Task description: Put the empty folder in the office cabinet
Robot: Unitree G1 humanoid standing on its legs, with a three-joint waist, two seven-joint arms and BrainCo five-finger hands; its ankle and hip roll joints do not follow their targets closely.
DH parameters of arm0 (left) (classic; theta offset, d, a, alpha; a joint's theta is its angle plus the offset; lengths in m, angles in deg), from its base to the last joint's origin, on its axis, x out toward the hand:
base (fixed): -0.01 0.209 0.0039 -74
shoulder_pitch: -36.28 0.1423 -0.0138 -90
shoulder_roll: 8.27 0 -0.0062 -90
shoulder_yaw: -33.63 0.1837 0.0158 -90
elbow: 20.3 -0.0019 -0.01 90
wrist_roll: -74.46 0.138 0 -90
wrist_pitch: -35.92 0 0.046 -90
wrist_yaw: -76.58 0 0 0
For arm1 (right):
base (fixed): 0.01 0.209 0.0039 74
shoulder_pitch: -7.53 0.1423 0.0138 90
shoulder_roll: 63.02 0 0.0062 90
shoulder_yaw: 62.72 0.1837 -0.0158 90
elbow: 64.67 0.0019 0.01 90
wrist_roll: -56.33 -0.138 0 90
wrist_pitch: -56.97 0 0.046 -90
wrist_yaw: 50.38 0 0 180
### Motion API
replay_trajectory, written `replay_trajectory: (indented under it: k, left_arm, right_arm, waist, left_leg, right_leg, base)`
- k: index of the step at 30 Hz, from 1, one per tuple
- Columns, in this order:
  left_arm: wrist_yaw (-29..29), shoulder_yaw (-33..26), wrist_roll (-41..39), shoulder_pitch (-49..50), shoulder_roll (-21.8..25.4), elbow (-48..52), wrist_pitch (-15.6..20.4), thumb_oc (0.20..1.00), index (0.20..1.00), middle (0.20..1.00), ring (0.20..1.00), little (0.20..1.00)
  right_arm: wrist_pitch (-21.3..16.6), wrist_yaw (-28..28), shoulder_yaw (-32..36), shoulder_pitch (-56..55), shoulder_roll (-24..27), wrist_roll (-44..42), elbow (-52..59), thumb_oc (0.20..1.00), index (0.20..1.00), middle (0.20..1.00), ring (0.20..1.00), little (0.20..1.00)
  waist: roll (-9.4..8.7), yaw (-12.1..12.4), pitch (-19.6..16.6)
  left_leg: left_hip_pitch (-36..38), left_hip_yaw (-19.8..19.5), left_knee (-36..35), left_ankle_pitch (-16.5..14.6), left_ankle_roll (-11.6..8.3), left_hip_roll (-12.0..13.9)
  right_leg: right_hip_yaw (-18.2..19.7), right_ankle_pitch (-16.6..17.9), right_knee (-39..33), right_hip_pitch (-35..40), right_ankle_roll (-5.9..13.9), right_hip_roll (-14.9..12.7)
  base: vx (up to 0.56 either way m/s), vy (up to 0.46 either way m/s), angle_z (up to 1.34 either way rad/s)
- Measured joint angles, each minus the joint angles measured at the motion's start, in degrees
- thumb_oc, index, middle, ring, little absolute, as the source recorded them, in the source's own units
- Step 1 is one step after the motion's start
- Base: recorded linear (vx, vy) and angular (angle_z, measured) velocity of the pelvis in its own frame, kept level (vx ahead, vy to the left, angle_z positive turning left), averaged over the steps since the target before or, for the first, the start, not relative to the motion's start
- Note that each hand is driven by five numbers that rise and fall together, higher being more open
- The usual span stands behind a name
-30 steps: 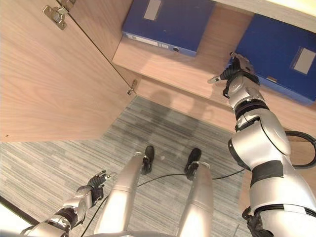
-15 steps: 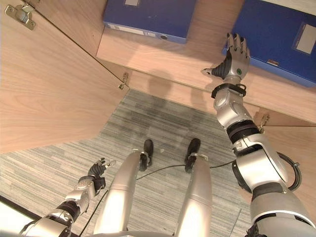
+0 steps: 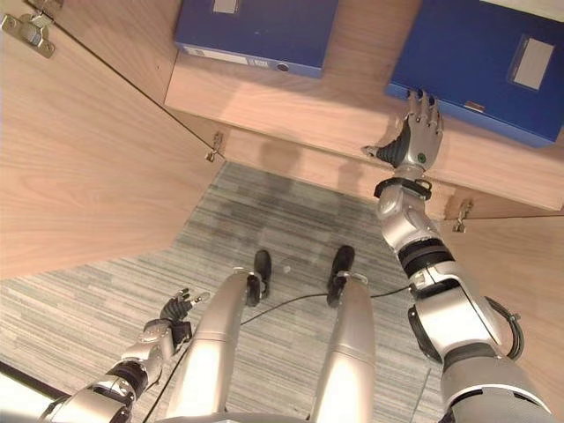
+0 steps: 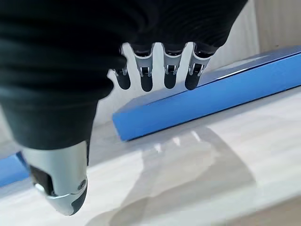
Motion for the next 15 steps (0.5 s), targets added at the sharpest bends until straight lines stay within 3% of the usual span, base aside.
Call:
replay_trajectory:
  k: [4,5,7,12,15]
  left_arm:
    - [0.01,-0.57,1.67,2.02,-0.11,-1.02,-0.25,1.0,1.0,1.0,1.0,1.0]
    - [0.0,-1.05,2.9,4.72,0.27,-0.79,-0.27,1.0,1.0,1.0,1.0,1.0]
    - [-0.08,-1.03,3.67,5.24,0.31,-1.62,-0.25,1.0,1.0,1.0,1.0,1.0]
    - [-0.08,-1.61,3.72,4.67,-0.01,-1.64,-0.19,1.0,1.0,1.0,1.0,1.0]
    - [-0.07,-1.59,3.66,4.64,-0.24,-1.83,0.09,1.0,1.0,1.0,1.0,1.0]
  right_arm:
    - [-0.59,0.33,-0.13,-9.17,-1.56,2.43,7.21,1.0,1.0,1.0,1.0,1.0]
    - [-1.8,0.6,-0.43,-14.11,-3.81,3.14,8.33,1.0,1.0,1.0,1.0,1.0]
    - [-2.44,0.62,-0.46,-16.85,-4.26,3.93,8.12,1.0,1.0,1.0,1.0,1.0]
    - [-2.8,0.08,1.1,-18.71,-4.37,3.87,6.73,1.0,1.0,1.0,1.0,1.0]
    - [-2.86,0.41,7.61,-18.05,-4.24,1.16,1.92,1.0,1.0,1.0,1.0,1.0]
  waist:
    - [-0.45,-1.4,-0.4]
    - [-1.78,-2.31,-2.8]
    - [-2.59,-2.97,-4.85]
    - [-2.33,-3.85,-4.7]
    - [-1.19,-3.62,-3.64]
  left_leg:
    - [8.49,0.37,-5.25,0.3,-0.04,0.02]
    - [12.75,0.66,-9.43,1.29,-0.31,0.02]
    - [13.91,0.99,-11.14,1.56,-0.24,0.06]
    - [14.09,1.93,-11.63,1.98,0.02,0.07]
    - [12.7,2.09,-11.28,1.98,0.21,0.03]
  right_leg:
    - [-0.5,0.28,-4.99,8.18,0.81,0.48]
    - [-0.8,1.18,-9.15,12.19,1.23,1.12]
    - [-0.98,1.57,-10.5,13.19,1.0,1.2]
    - [-0.7,2.98,-12.1,13.33,1.49,1.28]
    - [-0.29,2.84,-11.89,12.05,1.28,1.29]
  base:
    - [0.07,-0.012,-0.11]
    - [0.03,-0.004,-0.18]
    - [0.02,0.004,-0.08]
    - [-0.01,0.009,-0.05]
    - [-0.04,0.034,-0.02]
